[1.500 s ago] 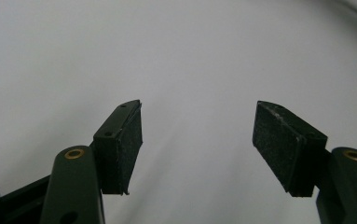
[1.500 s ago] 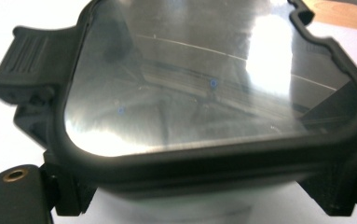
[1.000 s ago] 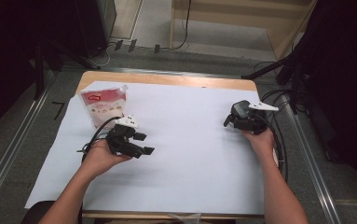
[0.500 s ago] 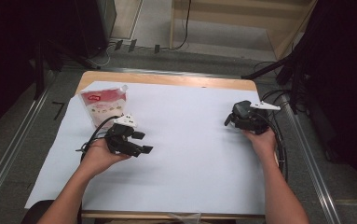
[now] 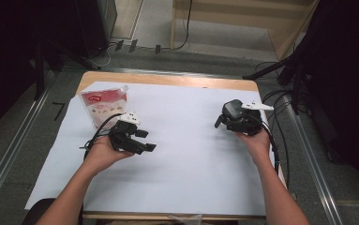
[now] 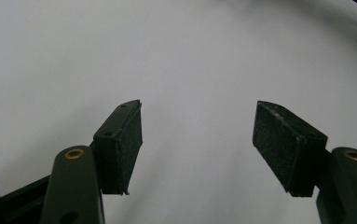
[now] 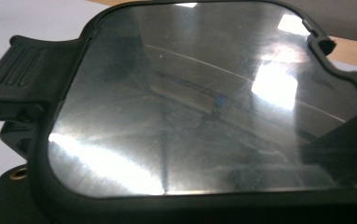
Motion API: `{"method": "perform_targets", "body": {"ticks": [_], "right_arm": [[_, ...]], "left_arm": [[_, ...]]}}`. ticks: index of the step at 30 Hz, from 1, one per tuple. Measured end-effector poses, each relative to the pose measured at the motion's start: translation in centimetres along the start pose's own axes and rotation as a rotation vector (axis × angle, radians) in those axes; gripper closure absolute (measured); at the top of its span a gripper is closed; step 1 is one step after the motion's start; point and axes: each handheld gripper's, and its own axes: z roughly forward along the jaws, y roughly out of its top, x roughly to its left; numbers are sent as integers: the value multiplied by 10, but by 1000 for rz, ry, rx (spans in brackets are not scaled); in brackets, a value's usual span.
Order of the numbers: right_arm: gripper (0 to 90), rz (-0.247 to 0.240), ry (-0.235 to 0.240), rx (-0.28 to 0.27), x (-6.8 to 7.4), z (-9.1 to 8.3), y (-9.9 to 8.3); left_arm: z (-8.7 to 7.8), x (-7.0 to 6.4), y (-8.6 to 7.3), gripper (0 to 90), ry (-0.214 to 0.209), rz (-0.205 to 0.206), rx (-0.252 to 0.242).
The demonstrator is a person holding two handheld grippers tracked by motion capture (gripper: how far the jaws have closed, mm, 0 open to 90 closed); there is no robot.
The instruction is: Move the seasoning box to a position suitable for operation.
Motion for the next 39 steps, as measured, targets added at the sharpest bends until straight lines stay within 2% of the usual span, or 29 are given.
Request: {"method": "perform_targets", "body": {"ticks": [3,7,11,12,15,21,25,29,39], "right_arm": [[150,-2,17,4,6,0,0],[150,-47,48,18,22,1,0],[150,-64,70,23,32,1,0],[151,-72,88,25,38,1,1],[151,-85,111,28,48,-2,1],[151,-113,154,28,67,0,1],[151,-122,171,34,74,3,1],[151,-154,194,46,84,10,-1],[152,-177,226,64,104,18,-3]], "left_arm": [[0,0,1,342,-1,4,7],[2,-1,3,343,-5,8,9],[5,-2,4,343,-9,9,13],[5,-4,5,343,1,22,22],[7,-7,7,343,-5,32,24],[9,-8,7,343,-14,29,26],[8,-7,7,348,-17,27,27],[6,-8,7,353,-29,33,26],[6,-8,7,352,-27,26,25]]}}
